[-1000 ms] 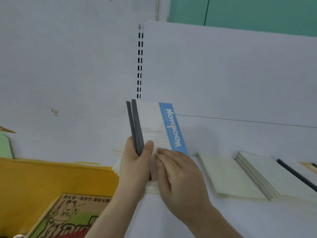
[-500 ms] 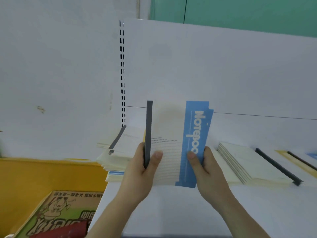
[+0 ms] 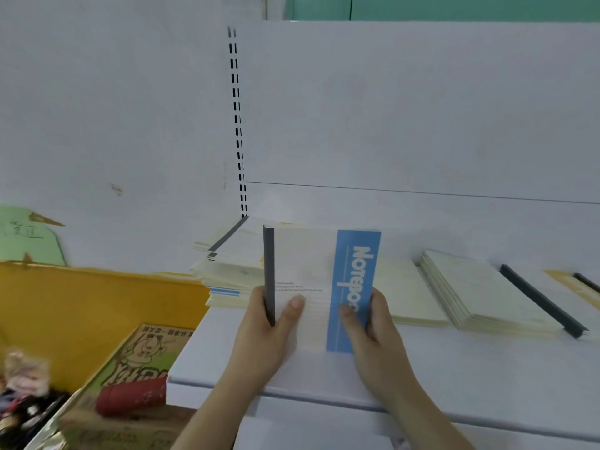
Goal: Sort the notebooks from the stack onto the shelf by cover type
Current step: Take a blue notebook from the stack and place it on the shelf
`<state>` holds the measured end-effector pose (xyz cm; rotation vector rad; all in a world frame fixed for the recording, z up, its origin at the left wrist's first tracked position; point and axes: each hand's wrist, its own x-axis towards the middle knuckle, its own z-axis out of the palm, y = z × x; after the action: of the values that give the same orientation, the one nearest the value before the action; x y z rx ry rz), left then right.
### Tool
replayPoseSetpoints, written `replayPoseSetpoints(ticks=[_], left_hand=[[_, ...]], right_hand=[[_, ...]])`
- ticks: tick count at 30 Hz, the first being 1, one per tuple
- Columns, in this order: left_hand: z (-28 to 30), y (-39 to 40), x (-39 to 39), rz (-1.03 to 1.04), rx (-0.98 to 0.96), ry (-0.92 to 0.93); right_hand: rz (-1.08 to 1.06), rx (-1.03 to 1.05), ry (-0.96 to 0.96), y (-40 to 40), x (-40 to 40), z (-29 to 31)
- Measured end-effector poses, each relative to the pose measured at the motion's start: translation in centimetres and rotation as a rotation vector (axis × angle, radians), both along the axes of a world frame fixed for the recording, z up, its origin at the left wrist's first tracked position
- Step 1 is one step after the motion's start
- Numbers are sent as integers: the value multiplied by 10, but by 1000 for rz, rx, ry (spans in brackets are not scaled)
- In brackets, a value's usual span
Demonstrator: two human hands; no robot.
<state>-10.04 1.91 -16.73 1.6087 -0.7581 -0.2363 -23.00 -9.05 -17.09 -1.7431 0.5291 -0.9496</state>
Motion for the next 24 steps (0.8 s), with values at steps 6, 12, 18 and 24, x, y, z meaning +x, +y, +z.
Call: replayPoseSetpoints(ticks=[6,12,18,24], left_hand=[[-3,-1,4,-56,61,-24],[-4,1,11,-69,90,-60],[11,-7,-2,-129,-13,-114],[23,-47,-45,-276,-30,-45]], right_hand=[[31,-41,131,1,1,-1],[14,-102,310,-4,-6,2],[-66,-154,237,3,-34,13],[-256,-96,167,-1,-89,19]])
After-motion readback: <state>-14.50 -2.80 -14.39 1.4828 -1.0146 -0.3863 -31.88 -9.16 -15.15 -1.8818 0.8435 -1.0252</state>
